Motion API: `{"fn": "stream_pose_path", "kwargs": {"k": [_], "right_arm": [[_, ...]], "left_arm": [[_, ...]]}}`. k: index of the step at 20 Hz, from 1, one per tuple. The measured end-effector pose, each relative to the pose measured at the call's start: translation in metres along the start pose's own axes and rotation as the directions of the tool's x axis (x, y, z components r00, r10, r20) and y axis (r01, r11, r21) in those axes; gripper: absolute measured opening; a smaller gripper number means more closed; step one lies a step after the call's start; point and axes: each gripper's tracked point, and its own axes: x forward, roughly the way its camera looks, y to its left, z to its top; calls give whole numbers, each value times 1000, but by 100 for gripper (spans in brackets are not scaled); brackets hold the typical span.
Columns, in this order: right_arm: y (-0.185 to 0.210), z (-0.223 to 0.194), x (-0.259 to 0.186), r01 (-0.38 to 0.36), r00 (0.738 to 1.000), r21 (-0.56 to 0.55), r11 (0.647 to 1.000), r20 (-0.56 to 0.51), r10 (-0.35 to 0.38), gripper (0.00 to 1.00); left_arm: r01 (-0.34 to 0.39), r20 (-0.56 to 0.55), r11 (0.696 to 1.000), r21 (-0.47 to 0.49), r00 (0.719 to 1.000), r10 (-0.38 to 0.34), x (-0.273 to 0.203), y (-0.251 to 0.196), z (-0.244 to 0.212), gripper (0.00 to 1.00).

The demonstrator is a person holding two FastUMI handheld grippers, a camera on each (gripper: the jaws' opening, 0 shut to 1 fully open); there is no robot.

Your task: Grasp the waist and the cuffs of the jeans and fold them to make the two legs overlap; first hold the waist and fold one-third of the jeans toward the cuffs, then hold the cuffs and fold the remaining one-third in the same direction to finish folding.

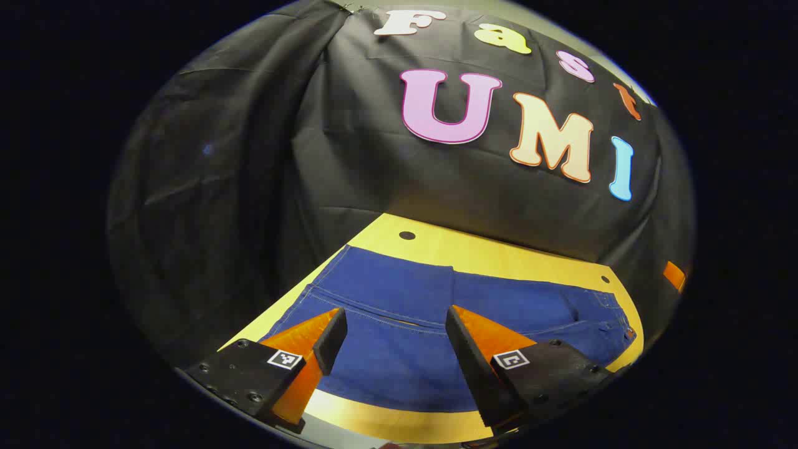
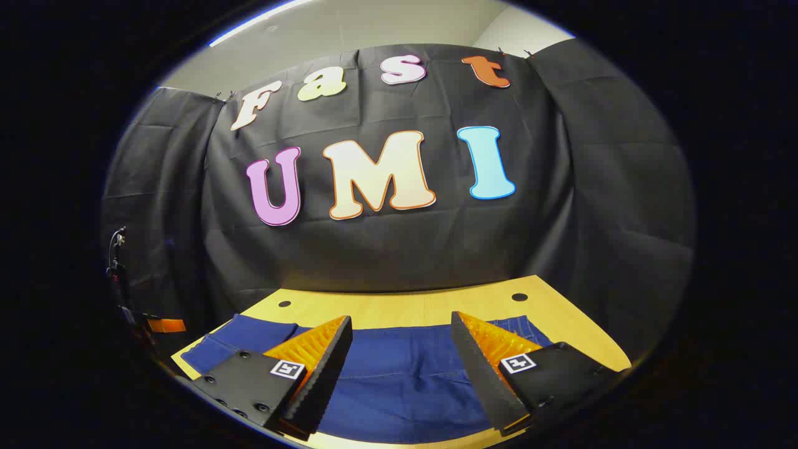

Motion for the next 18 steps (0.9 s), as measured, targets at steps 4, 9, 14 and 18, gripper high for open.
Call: {"fn": "stream_pose_path", "kwargs": {"k": [4, 9, 14, 18], "right_arm": [[6, -1, 2, -12, 1000, 5, 1000, -8, 12, 94], [6, -8, -7, -9, 1000, 1, 1000, -22, 9, 98], [5, -18, -19, 5, 999, 7, 1000, -42, -5, 98], [6, -27, -30, 2, 998, -9, 1000, -70, -3, 94]], "left_arm": [[-30, -12, 999, -27, 999, 29, -5, 15, -7, 95], [-53, -32, 997, -57, 998, 51, -12, 29, -20, 95], [-64, -57, 996, -58, 997, 61, -16, 43, -31, 95], [-6, -109, 1000, -30, 994, 2, -16, 53, -50, 95]]}}
